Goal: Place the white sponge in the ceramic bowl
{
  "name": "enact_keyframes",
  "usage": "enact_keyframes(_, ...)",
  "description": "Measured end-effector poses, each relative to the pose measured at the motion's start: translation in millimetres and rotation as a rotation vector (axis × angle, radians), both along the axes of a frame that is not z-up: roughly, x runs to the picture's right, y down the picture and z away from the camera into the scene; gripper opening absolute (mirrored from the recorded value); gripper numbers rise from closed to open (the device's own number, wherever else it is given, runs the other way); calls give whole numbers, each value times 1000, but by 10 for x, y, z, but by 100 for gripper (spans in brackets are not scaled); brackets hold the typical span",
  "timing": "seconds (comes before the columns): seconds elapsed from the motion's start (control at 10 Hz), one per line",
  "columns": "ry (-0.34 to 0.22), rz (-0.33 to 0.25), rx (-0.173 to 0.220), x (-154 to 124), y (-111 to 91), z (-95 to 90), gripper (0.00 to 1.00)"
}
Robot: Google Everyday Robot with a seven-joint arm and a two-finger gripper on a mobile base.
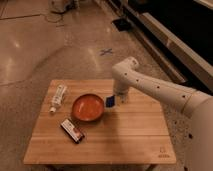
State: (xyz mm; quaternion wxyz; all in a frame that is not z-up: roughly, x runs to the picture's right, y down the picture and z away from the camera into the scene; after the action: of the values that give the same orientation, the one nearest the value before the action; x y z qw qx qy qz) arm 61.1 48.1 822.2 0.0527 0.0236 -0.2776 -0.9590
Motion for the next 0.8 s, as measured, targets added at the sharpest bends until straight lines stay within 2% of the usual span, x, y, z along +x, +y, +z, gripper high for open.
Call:
enact_keyframes(0.3,-82,-19,-24,-417,68,-124,0)
enact_keyframes(0.4,-135,-13,-53,-661,129,-145,6)
enact_keyframes(0.5,-156,-10,-63,-759,146,-141,13)
enact_keyframes(0.8,-224,-9,-78,-1072,150,-48,43)
